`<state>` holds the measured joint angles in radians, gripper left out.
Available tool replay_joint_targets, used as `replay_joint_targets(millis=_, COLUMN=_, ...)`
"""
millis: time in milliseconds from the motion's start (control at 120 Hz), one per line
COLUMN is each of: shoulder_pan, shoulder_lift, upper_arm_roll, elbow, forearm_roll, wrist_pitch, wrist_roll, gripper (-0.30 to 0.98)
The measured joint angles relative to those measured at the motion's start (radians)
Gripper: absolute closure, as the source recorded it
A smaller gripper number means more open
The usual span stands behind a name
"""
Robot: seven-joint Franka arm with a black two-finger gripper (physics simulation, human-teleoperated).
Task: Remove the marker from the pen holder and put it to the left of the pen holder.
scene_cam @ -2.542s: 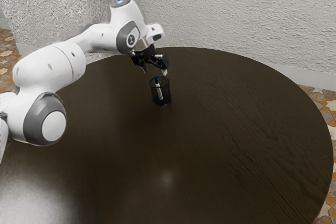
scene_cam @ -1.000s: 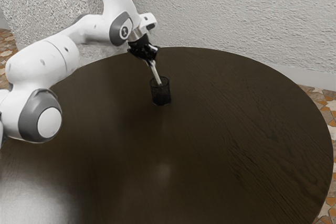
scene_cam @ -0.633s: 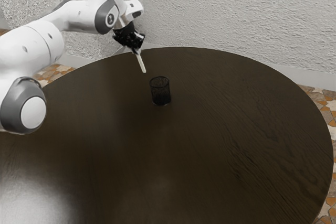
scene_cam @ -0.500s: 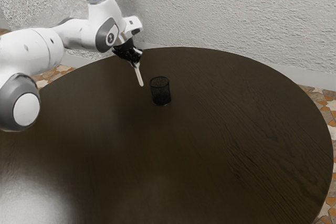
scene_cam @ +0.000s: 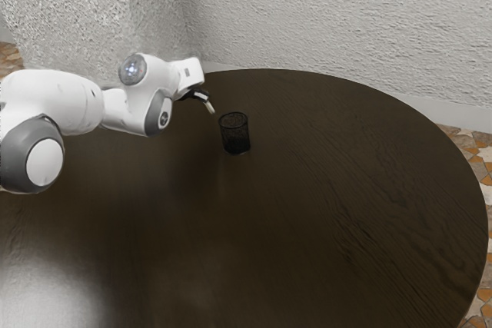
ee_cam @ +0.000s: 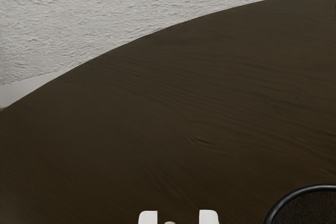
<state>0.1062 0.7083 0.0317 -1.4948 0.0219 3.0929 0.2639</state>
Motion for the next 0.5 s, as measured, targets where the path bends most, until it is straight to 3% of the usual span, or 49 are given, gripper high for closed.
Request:
replay_joint_targets(millis=200, shoulder_pan=0.028, shoulder_lift=0.040, upper_arm_roll=0.001, elbow=-0.007, forearm_roll=0.019, wrist_pitch=0.135, wrist_roll=0.080, gripper=0.79)
replay_joint_targets(millis=500, shoulder_pan=0.037, shoulder_lift=0.103, upper_arm_roll=0.001, elbow=-0.006, forearm_roll=0.026, wrist_pitch=0.198, wrist_roll=0.163, gripper=0.79)
